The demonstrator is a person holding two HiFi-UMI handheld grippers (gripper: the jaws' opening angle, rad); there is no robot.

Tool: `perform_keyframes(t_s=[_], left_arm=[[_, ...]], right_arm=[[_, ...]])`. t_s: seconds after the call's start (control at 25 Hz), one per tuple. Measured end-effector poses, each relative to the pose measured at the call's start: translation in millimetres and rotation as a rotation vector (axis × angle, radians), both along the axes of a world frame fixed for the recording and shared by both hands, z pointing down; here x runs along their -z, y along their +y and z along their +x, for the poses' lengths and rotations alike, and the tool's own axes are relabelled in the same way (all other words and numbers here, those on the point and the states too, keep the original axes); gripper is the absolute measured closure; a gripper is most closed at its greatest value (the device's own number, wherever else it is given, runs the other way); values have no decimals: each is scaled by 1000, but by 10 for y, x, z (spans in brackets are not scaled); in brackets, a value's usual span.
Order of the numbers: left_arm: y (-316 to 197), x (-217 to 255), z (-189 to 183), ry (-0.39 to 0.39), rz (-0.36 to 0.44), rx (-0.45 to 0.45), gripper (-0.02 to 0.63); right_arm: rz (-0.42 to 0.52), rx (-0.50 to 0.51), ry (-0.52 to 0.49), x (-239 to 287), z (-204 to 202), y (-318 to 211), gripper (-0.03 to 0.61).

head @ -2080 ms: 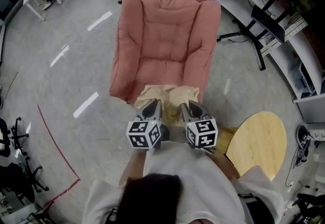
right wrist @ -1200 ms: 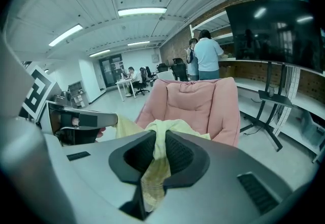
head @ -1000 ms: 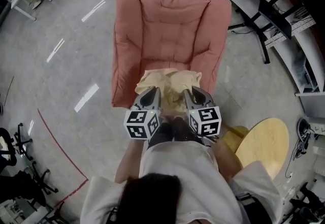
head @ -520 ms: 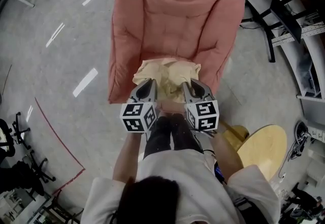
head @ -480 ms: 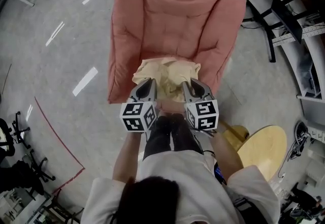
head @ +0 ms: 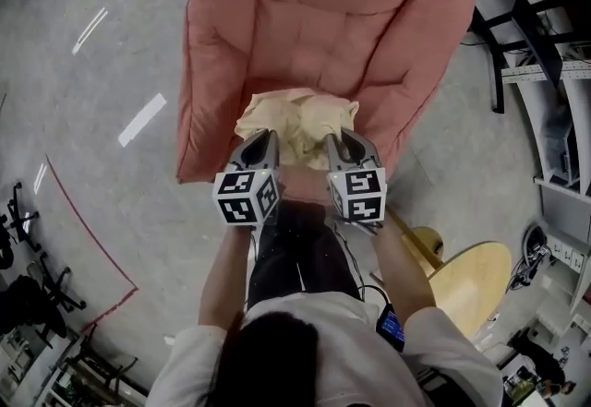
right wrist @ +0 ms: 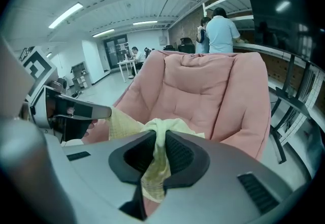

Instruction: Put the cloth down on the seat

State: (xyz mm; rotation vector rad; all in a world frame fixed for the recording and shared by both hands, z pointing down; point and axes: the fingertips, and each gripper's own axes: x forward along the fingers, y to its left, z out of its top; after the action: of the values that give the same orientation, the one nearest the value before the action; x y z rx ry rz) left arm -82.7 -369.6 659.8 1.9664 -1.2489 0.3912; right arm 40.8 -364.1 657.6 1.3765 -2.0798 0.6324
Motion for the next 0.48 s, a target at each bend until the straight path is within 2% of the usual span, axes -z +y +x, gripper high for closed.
perform_keyframes(t_s=[0.48], left_arm=[[-135,-934,37,-30,-116,-12,581]], right_arm=[[-126,-89,-49,-1031,143,-190,509]])
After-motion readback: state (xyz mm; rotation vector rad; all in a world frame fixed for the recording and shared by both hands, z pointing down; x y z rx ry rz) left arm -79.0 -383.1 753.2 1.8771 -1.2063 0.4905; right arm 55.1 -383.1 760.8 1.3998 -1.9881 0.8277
